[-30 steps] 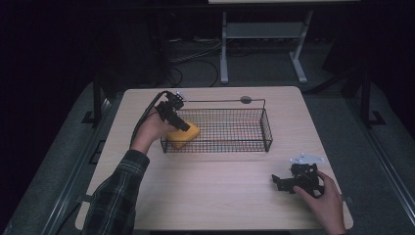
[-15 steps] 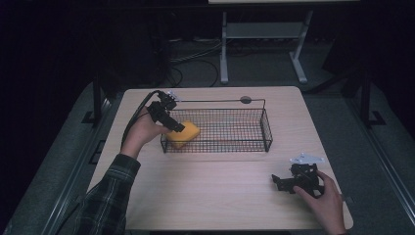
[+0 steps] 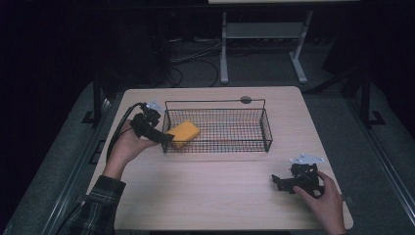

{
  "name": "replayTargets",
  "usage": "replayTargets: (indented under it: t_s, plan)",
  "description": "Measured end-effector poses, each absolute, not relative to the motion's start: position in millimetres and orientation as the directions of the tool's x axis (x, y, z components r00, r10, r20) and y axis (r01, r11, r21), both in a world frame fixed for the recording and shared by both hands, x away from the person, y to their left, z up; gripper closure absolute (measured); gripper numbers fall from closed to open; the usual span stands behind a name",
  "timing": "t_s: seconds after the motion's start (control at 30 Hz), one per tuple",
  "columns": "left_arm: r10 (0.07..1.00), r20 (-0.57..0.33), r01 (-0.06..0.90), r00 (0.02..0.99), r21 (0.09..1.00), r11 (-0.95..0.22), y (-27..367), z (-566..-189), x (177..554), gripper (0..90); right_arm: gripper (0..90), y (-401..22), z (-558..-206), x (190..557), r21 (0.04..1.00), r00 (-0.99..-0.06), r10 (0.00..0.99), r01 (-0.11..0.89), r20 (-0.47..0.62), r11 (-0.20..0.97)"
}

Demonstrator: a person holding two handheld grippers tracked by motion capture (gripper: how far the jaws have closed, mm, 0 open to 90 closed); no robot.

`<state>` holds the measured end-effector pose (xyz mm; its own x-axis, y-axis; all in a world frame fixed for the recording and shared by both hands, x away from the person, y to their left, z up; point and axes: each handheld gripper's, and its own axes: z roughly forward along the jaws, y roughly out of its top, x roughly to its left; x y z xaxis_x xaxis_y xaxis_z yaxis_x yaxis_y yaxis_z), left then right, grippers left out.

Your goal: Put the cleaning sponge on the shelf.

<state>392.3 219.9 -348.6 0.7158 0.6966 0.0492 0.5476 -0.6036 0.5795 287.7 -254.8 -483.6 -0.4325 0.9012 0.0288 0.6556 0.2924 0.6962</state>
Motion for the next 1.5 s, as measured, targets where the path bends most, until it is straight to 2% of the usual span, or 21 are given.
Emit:
replayTargets:
  t_s: [0.53, 1.0, 1.33, 1.43, 1.5]
  plan:
    - [0.722, 0.038, 0.551, 0.691, 0.619, -0.56, 243.9, -389.9, 351.4, 14.3, 0.0, -254.8, -483.7, 287.7, 0.696, -0.432, 0.901, 0.656, 0.029, 0.292]
    - [0.735, 0.065, 0.525, 0.675, 0.657, -0.54, 252.1, -420.6, 318.9, 14.5, 0.0, -254.8, -483.6, 287.6, 0.696, -0.432, 0.901, 0.656, 0.029, 0.292]
    - [0.755, 0.053, 0.528, 0.654, 0.683, -0.505, 261.9, -446.1, 296.6, 14.5, 0.0, -254.8, -483.7, 287.7, 0.696, -0.432, 0.901, 0.656, 0.029, 0.292]
    - [0.762, 0.025, 0.536, 0.648, 0.695, -0.479, 265.8, -450.3, 292.3, 14.5, 0.0, -254.8, -483.6, 287.7, 0.696, -0.432, 0.901, 0.656, 0.029, 0.292]
    - [0.76, 0.041, 0.527, 0.649, 0.696, -0.488, 267.0, -452.5, 289.4, 14.5, 0.0, -254.8, -483.6, 287.6, 0.696, -0.432, 0.901, 0.656, 0.029, 0.292]
